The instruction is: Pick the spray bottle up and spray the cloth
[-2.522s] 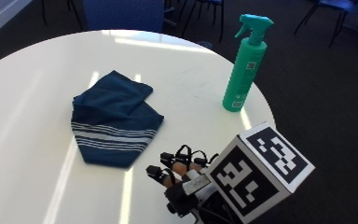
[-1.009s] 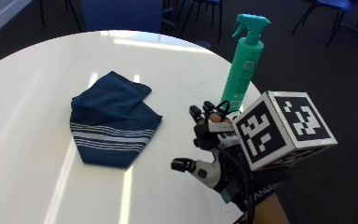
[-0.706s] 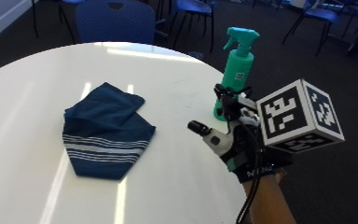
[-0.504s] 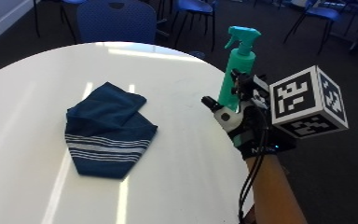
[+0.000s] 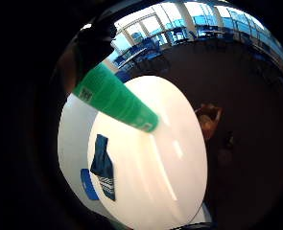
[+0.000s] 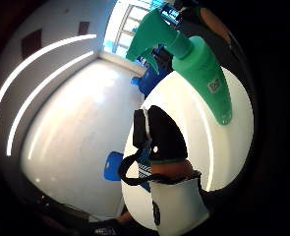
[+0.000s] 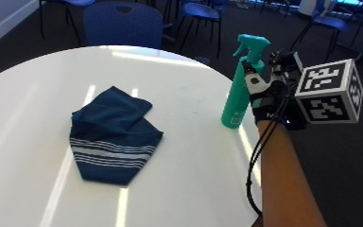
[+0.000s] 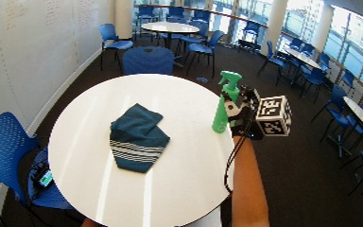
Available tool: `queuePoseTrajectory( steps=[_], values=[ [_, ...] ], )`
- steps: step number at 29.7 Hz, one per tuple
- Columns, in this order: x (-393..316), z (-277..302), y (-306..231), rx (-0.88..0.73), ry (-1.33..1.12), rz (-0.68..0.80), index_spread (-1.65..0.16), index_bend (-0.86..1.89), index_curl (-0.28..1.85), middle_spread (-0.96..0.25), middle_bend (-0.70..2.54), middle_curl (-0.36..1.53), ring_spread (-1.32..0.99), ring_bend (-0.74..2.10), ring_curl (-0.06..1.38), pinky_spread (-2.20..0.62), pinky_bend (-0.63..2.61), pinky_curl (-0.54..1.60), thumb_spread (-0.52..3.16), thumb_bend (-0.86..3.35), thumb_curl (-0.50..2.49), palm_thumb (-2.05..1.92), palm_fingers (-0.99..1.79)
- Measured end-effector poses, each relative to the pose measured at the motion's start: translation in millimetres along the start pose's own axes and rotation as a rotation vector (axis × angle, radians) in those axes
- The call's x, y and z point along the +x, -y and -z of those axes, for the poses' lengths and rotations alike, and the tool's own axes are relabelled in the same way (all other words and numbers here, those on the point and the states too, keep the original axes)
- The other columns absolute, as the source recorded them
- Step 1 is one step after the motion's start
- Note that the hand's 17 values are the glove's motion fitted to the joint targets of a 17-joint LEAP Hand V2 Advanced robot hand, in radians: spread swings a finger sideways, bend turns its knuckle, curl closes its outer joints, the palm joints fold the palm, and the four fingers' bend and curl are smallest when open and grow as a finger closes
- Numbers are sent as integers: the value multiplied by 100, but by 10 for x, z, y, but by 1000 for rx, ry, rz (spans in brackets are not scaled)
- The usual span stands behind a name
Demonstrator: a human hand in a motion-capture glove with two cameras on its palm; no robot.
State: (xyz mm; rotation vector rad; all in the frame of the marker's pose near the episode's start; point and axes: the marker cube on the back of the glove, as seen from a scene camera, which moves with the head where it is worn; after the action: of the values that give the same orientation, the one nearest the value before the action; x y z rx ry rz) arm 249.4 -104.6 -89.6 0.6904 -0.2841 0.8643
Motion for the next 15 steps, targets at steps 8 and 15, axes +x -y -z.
queuePoseTrajectory(
  steps=[8,15],
  values=[
    [132,-96,269,-26,-1,-78,-42,13,25,-6,19,32,-3,47,34,18,20,32,117,1,35,56,56],
    [173,-192,400,-86,66,-101,-41,14,25,-6,19,33,-4,47,34,17,19,33,118,-1,36,59,57]
  ],
)
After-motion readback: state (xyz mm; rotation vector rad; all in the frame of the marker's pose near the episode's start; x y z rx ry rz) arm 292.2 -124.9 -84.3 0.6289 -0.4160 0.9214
